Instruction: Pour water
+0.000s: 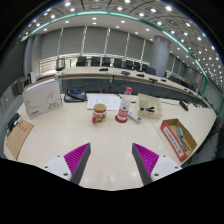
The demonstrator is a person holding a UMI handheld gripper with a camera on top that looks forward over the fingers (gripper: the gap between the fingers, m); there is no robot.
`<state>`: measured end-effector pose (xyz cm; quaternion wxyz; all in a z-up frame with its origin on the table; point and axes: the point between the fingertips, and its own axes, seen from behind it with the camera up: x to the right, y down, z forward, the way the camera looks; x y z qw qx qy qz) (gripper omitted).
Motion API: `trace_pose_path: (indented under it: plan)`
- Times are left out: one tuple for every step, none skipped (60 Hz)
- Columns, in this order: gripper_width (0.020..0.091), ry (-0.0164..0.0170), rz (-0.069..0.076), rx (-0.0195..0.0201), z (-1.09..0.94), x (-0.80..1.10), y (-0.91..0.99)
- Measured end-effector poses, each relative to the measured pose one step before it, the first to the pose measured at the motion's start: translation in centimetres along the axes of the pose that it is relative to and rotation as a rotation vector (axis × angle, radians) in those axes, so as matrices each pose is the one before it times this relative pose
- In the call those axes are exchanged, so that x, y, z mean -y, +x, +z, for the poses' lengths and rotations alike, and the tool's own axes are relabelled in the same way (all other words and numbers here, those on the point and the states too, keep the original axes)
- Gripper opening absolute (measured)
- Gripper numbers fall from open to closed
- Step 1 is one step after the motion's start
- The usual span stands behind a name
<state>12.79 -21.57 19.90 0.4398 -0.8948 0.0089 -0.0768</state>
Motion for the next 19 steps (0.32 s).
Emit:
trace_pose_path:
  plan:
    - [0.0857,-0.00186,0.0094,0.00553,-0.368,-0.144,-0.244]
    - [0.0858,-0.00213,0.0067,0.00321,-0.333,-0.146,-0.184]
    - [0.0856,-0.00096,-0.0010,-0.00181,-0.225,-0.113,-0.180]
    - [0.0859,0.00263,-0.0071,-0.00418,-0.193,-0.087,0.007]
    - [0.0860,0.00339,-0.0088,-0.00425,-0.446,-0.011,-0.056]
    - [0.0858,0.00463,-0.0063,-0.00427,-0.249,-0.016,-0.034]
    - [0.0859,0.00177,-0.0021,-0.00167,-0.191,-0.043,-0.082]
    - [0.0859,-0.00243,0.0008,0.00022,-0.166,-0.120,-0.124]
    - [0.0857,-0.00432,0.0021,0.00101,-0.204,-0.139,-0.125]
    - [0.0860,-0.00399,0.0031,0.00105,-0.205,-0.117,-0.153]
    - [0.0860,-0.00268,0.0033,0.00161,-0.202,-0.079,-0.144]
    - [0.0860,-0.00163,0.0028,0.00213,-0.141,-0.045,-0.167]
    - [0.0858,-0.00093,0.0007,0.00238,-0.152,-0.004,-0.149]
    - [0.0860,-0.00036,-0.0015,0.00200,-0.125,0.032,-0.144]
    - [0.0860,0.00052,-0.0030,0.00120,-0.123,0.060,-0.132]
    - [0.0861,0.00255,-0.0042,-0.00044,0.026,0.055,-0.001]
    - [0.0859,0.00399,-0.0044,-0.00179,-0.106,0.124,-0.032]
    - [0.0860,0.00540,-0.0037,-0.00259,-0.087,0.153,0.003]
    - [0.0860,0.00509,-0.0030,-0.00340,-0.062,0.156,0.057]
